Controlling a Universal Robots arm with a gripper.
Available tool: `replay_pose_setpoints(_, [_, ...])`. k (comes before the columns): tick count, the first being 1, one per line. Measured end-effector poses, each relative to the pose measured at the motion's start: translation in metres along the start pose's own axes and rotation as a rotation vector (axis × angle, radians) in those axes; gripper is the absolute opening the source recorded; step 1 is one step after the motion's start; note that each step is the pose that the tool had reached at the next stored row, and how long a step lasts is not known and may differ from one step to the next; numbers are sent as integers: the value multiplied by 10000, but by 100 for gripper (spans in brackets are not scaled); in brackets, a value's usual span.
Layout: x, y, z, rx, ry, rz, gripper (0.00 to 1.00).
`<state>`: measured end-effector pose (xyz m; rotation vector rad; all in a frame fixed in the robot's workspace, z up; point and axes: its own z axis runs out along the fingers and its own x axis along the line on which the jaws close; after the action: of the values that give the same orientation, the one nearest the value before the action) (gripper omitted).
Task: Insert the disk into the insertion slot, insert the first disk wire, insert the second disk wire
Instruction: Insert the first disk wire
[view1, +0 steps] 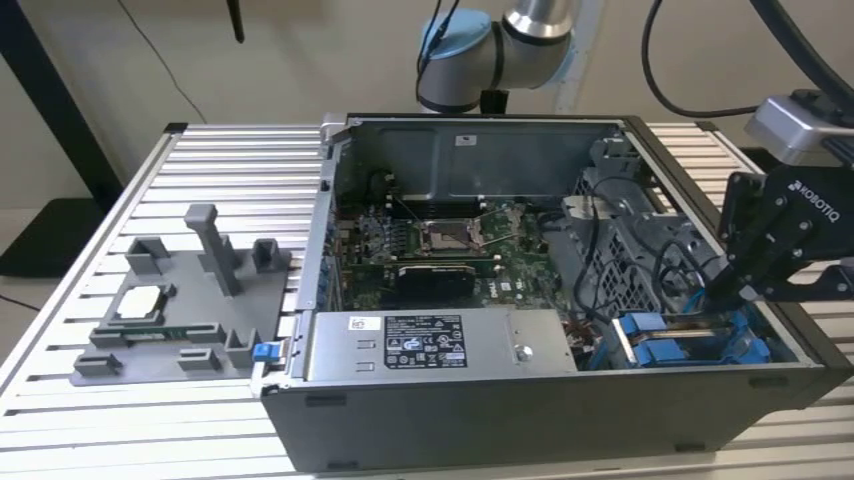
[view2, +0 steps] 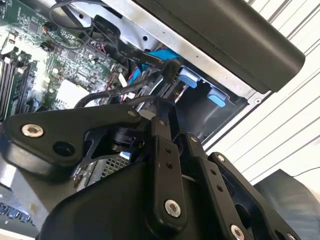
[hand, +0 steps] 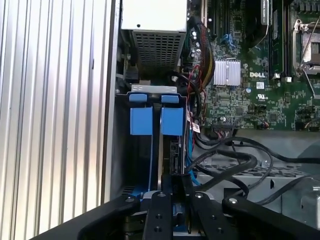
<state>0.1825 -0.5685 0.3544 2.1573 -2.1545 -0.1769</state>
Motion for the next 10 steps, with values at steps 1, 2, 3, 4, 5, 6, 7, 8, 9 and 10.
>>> replay_pose_setpoints(1, [0,-5,9,-22,-4,26,0])
replay_pose_setpoints(2, [1,-11,17,-39,-7,50,0])
replay_pose_setpoints(3, [1,-17,24,-55,-9,73,0])
replay_pose_setpoints(4, [1,-25,33,-70,-13,94,0])
replay_pose_setpoints(5, [1,-32,44,-82,-17,120,0])
replay_pose_setpoints(6, [1,-38,53,-91,-21,141,0])
replay_pose_setpoints(7, [1,-41,58,-94,-23,159,0])
replay_pose_setpoints(8, [0,-42,62,-94,-23,170,0])
replay_pose_setpoints(9, [0,-42,64,-94,-25,175,0])
replay_pose_setpoints(10, [0,-42,64,-94,-24,176,0])
